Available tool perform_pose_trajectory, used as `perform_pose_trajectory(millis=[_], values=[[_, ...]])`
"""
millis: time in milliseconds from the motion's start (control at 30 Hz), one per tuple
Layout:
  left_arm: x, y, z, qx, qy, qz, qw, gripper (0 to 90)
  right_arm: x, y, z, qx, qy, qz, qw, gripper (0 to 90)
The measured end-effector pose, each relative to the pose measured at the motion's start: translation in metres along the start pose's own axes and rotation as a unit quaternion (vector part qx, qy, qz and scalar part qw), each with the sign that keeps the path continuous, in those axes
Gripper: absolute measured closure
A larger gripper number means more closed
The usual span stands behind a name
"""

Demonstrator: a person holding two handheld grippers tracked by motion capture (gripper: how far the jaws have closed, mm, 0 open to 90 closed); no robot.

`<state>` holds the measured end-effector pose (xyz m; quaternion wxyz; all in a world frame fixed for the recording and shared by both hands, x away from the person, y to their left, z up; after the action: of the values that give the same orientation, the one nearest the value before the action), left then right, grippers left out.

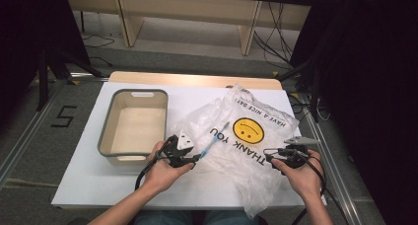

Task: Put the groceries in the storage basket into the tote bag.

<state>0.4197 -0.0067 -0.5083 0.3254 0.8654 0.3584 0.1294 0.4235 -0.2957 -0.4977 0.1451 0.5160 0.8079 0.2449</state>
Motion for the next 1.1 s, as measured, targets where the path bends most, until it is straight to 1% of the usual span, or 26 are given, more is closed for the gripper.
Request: perform_pose_trajectory(millis=[67, 100, 133, 167, 200, 267, 367, 467, 600, 633, 667, 733, 833, 867, 967, 1100], values=[[-0.001, -0.003, -0.002, 0.0, -0.001, 0.002, 1.0, 55.7, -0.003, -0.003, -0.001, 0.002, -0.008, 0.009, 0.9999, 42.4], [-0.001, -0.003, -0.002, 0.0, -0.001, 0.002, 1.0, 55.0, -0.003, -0.003, -0.001, 0.002, -0.008, 0.009, 0.9999, 42.4], [-0.002, -0.005, -0.003, -0.002, -0.004, 0.002, 1.0, 54.1, -0.005, -0.005, -0.003, 0.001, -0.018, 0.017, 0.9997, 42.0], [-0.002, -0.005, -0.003, -0.002, -0.004, 0.002, 1.0, 53.1, -0.005, -0.005, -0.003, 0.001, -0.018, 0.017, 0.9997, 42.0], [-0.002, -0.007, -0.004, 0.0, -0.007, 0.002, 1.0, 52.0, -0.009, -0.008, -0.004, 0.006, -0.03, 0.018, 0.9994, 40.9], [-0.002, -0.008, -0.005, -0.001, -0.007, -0.001, 1.0, 49.4, -0.014, -0.013, -0.004, 0.014, -0.043, 0.022, 0.9987, 40.5], [-0.002, -0.009, -0.005, -0.001, -0.005, -0.001, 1.0, 46.3, -0.021, -0.017, -0.005, 0.017, -0.051, 0.032, 0.998, 40.5], [-0.002, -0.01, -0.003, -0.004, -0.002, -0.004, 1.0, 45.3, -0.026, -0.021, -0.007, 0.022, -0.067, 0.032, 0.997, 41.4], [-0.002, -0.01, -0.002, -0.001, -0.004, 0.0, 1.0, 45.3, -0.034, -0.027, -0.007, 0.027, -0.082, 0.047, 0.9951, 40.8], [-0.002, -0.01, -0.002, -0.001, -0.004, 0.0, 1.0, 45.3, -0.034, -0.027, -0.007, 0.027, -0.082, 0.047, 0.9951, 40.8], [-0.004, -0.01, -0.001, -0.002, -0.005, 0.0, 1.0, 45.4, -0.036, -0.028, -0.008, 0.027, -0.089, 0.054, 0.9942, 40.8], [-0.004, -0.01, -0.001, -0.001, -0.005, 0.003, 1.0, 45.4, -0.038, -0.029, -0.009, 0.027, -0.092, 0.056, 0.9938, 40.8], [-0.004, -0.01, 0.0, 0.0, -0.004, 0.004, 1.0, 45.6, -0.042, -0.031, -0.01, 0.025, -0.104, 0.069, 0.9919, 40.9], [-0.004, -0.01, -0.001, 0.0, -0.004, 0.005, 1.0, 45.7, -0.041, -0.032, -0.01, 0.025, -0.102, 0.075, 0.9916, 40.9], [-0.004, -0.01, -0.001, -0.001, -0.003, 0.004, 1.0, 45.8, -0.039, -0.033, -0.008, 0.026, -0.096, 0.082, 0.9917, 40.8], [-0.003, -0.01, -0.001, -0.002, -0.001, 0.002, 1.0, 45.8, -0.037, -0.04, -0.005, 0.04, -0.087, 0.108, 0.9895, 40.5]])
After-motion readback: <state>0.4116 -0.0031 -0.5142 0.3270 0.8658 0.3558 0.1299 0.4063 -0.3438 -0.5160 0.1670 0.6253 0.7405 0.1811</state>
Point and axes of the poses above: each handheld gripper's, and its own axes: z roughly forward along the jaws, y roughly out of its top, x roughly to its left, the point moved 9 cm from there along z, roughly forward along the jaws, and after that the axes turned 10 degrees about x, right-handed, at the moved point
